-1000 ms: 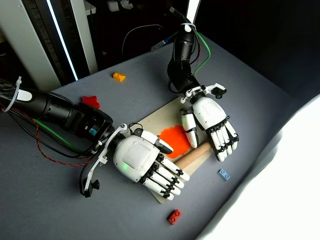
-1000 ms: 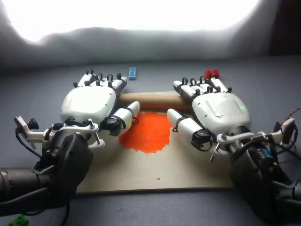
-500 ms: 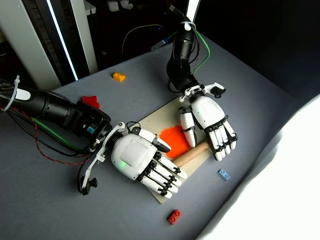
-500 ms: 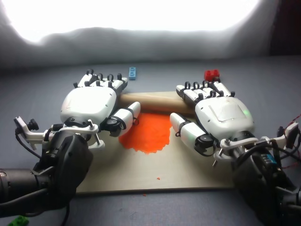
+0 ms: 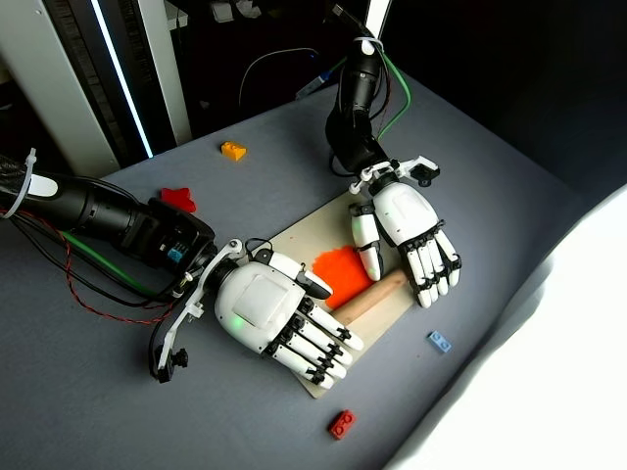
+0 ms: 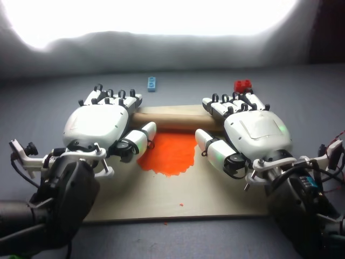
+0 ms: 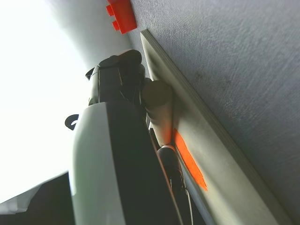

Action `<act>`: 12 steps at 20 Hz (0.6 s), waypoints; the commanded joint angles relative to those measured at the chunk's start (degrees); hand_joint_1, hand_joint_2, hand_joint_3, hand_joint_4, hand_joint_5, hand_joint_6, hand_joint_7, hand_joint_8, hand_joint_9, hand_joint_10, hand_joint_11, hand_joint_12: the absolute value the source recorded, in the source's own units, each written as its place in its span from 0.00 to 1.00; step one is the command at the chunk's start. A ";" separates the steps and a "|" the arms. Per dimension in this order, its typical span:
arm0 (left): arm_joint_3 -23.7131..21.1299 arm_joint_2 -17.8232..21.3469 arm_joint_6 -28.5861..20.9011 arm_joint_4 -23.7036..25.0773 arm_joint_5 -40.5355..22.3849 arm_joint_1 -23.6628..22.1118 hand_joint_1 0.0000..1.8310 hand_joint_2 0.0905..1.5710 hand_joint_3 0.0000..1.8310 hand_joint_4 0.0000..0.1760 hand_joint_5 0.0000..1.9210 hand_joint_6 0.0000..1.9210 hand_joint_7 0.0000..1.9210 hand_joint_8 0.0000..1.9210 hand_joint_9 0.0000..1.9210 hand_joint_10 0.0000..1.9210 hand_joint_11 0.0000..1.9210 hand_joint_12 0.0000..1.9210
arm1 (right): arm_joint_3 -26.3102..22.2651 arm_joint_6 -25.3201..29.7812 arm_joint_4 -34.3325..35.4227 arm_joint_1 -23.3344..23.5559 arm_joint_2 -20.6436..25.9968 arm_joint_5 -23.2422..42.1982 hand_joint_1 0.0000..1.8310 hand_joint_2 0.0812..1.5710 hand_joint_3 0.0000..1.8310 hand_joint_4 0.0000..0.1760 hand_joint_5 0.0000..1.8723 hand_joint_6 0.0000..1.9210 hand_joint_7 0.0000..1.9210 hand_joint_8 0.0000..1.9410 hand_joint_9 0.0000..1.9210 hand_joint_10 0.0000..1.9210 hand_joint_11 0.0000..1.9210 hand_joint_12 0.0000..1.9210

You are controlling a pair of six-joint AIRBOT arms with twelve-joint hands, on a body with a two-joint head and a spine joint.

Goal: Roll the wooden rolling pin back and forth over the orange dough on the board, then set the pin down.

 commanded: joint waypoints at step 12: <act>-3.39 0.68 -0.48 2.04 -12.81 3.04 0.00 0.92 0.00 0.00 0.17 0.00 0.21 0.00 0.18 0.00 0.00 0.35 | -2.07 -0.25 -4.29 -0.94 0.58 6.08 0.00 0.91 0.00 0.00 0.18 0.01 0.21 0.00 0.15 0.05 0.00 0.39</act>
